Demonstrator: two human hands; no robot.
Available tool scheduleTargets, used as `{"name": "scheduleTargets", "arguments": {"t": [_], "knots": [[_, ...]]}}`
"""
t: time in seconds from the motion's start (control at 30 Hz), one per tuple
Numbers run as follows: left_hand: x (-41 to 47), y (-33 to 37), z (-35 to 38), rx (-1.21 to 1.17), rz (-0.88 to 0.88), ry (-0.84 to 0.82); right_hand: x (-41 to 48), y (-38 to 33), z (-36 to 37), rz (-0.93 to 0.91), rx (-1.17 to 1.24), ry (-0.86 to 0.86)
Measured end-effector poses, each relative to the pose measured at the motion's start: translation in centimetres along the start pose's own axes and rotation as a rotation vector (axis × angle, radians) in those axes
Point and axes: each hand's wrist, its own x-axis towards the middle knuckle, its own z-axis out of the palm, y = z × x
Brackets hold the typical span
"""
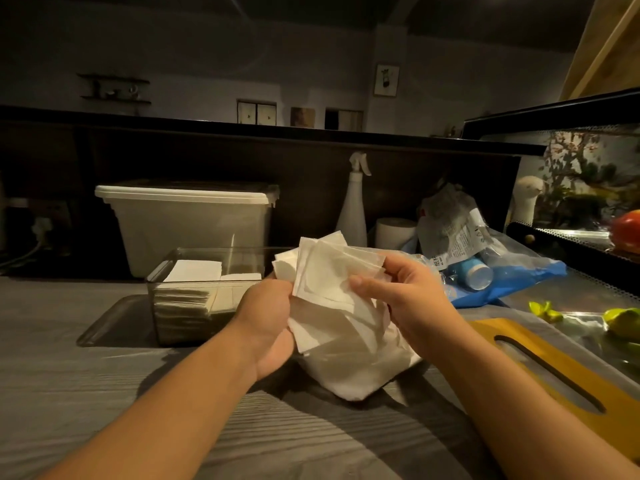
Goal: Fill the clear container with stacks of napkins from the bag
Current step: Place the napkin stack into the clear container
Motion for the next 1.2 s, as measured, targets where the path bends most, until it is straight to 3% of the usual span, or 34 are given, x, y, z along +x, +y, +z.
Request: {"name": "scheduleTargets", "arguments": {"t": [0.13,0.3,0.4,0.5,0.63,0.77,0.9,1.2], "knots": [[0.1,-0.6,0.1,-0.097,-0.077,-0.051,-0.1,0.0,0.3,0.028,0.060,0.056],[-0.4,-0.2,0.1,-0.207,-0.076,-0.223,-0.2,0.7,1.1,0.082,-0.092,0.160],[-1.2,0.2,0.4,-0.099,-0.031,-0.269,-0.2,1.0,1.4,0.084,-0.097,0.199],[-1.4,-0.1,1.0,0.082,0.085,-0.153,-0.3,1.0,1.5,0.032,-0.131,0.180],[-0.8,0.1,0.8,0.114,0.159,0.017,0.0,0.7,0.7,-0.048,-0.273,0.157],[-0.1,1.4,-0.2,0.167,0.286,0.156,0.5,0.4,-0.7,-0.027,-0.703,0.163],[0.1,1.8,-0.6,0.246,0.385,0.197,0.4,0.2,-1.0,0.110,-1.174,-0.008],[0.2,1.3,-0.4,0.347,0.448,0.234,0.1,1.2,0.4,-0.046,-1.219,-0.258]]}}
